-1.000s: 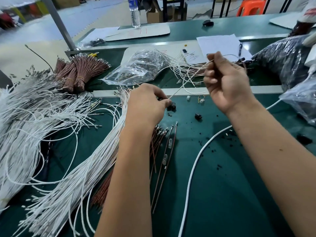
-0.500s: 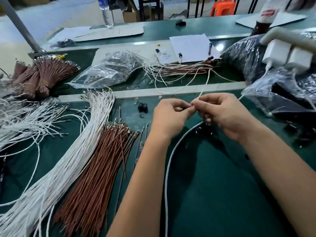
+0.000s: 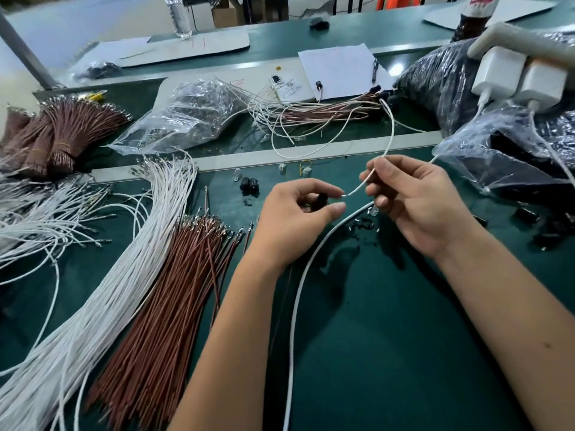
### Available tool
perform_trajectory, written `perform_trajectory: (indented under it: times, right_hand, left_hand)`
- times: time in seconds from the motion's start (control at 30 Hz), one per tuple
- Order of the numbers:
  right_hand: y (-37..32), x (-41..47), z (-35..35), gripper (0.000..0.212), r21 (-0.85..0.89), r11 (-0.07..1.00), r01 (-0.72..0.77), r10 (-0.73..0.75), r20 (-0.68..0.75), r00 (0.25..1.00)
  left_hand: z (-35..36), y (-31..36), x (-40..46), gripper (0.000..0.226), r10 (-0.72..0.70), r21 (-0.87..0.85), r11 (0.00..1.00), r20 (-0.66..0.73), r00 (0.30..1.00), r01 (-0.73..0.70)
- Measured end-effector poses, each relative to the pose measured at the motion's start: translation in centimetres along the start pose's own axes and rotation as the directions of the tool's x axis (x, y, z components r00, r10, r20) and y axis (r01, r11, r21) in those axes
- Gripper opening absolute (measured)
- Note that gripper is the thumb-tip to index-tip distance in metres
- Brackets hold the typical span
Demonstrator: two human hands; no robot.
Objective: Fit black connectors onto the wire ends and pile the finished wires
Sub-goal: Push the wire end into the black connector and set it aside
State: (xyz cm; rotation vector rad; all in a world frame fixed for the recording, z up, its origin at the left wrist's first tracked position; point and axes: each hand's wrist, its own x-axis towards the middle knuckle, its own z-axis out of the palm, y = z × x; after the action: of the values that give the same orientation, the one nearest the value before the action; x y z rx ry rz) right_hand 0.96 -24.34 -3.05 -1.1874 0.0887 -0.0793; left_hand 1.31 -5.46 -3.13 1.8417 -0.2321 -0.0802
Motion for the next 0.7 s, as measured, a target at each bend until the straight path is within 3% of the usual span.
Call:
perform_trajectory:
  times: [0.3,0.53,0.7]
  right_hand:
    - [-0.1,-0.5,0.5,0.006,0.027,1.0,-0.001,0.001,0.02,1.0]
    - [0.0,-0.8,0.7,0.013,-0.091,0.984,0.156,-0.154,0.034,0.988]
    - [0.0,-0.9,0.7,0.018,-0.085,0.982,0.17,-0.17,0.002,0.985]
  left_hand:
    - [1.4,-0.4,0.2,0.009,0.12,0.036,0.992,-0.076,0.99,-0.117]
    - [1.9,-0.6,0.5,0.011,0.02,-0.094,0.995,-0.165,0.986,-0.036]
    - [1.7,-0.4,0.4,0.001,-0.03,-0.177,0.984,-0.122,0.992,0.009]
